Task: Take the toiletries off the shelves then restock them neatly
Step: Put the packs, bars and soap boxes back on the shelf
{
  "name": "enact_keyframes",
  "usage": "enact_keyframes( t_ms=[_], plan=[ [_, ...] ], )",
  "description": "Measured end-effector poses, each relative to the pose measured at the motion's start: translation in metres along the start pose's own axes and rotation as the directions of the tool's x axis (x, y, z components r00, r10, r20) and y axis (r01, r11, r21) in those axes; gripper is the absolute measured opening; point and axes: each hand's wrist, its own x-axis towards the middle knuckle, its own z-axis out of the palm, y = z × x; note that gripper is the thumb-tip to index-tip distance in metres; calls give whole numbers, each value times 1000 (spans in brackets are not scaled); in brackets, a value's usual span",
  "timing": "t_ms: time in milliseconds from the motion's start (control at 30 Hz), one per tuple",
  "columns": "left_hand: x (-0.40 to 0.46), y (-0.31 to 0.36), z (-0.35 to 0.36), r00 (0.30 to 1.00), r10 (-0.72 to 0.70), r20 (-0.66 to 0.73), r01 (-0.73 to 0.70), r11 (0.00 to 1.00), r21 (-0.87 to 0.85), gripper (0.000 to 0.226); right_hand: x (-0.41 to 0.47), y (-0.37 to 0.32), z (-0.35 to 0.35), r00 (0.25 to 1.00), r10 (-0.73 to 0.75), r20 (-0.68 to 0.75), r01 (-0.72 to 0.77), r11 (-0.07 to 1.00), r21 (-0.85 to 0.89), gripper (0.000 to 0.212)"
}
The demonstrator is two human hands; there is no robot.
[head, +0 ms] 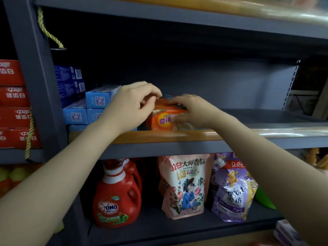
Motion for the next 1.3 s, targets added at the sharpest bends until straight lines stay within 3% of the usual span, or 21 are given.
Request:
enact_keyframes(
  t_ms=[133, 333, 400, 467, 533, 633, 700, 733, 800, 933, 1033, 1100, 1233, 1300],
  plan=[
    [-16, 13, 3, 988, 152, -34, -150, 987, 55, 21, 7, -4, 15, 993, 67, -98, -85, 979, -186, 53],
    [-45, 34, 23, 984, 157, 82, -154, 987, -43, 24, 13, -6, 20, 951, 143, -273, -226, 927, -300, 52],
    [-55, 39, 32, 981, 151, 126, -142, 987, -75, 24, -3, -5, 20, 915, 57, -400, -171, 951, -256, 44],
    [-63, 45, 44, 976, 130, 173, -111, 987, -119, 26, -32, 1, 22, 822, -96, -562, -34, 976, -216, 31],
    [-72, 53, 58, 968, 98, 230, -57, 983, -177, 29, -72, 9, 28, 758, -180, -627, 78, 979, -188, 22],
    [-91, 66, 87, 947, 87, 309, -11, 971, -240, 31, -142, 29, 47, 893, -146, -426, 121, 989, -84, 18],
    [-111, 78, 110, 921, 75, 381, 42, 956, -290, 32, -189, 47, 68, 988, -105, -113, 103, 994, -22, 17],
    [-122, 85, 122, 905, 67, 421, 73, 949, -306, 33, -211, 54, 78, 996, -73, 59, 72, 997, 9, 17],
    [-146, 101, 145, 857, 66, 511, 114, 943, -312, 35, -248, 64, 98, 937, -61, 345, 49, 998, 43, 20],
    [-190, 125, 181, 692, 16, 721, 205, 954, -218, 21, -296, 72, 129, 745, -42, 666, -20, 996, 86, 45],
    [-214, 137, 189, 579, -29, 815, 277, 947, -163, 23, -314, 71, 146, 640, 42, 767, -25, 999, -35, 71],
    [-226, 147, 191, 533, -43, 845, 317, 936, -152, 25, -322, 67, 154, 625, 87, 776, -25, 995, -92, 79],
    [-241, 166, 190, 406, -83, 910, 469, 873, -130, 38, -325, 60, 157, 730, 109, 675, -15, 990, -143, 66],
    [-240, 171, 187, 390, -161, 907, 594, 796, -114, 51, -321, 56, 150, 822, 104, 559, -23, 988, -151, 61]
  ],
)
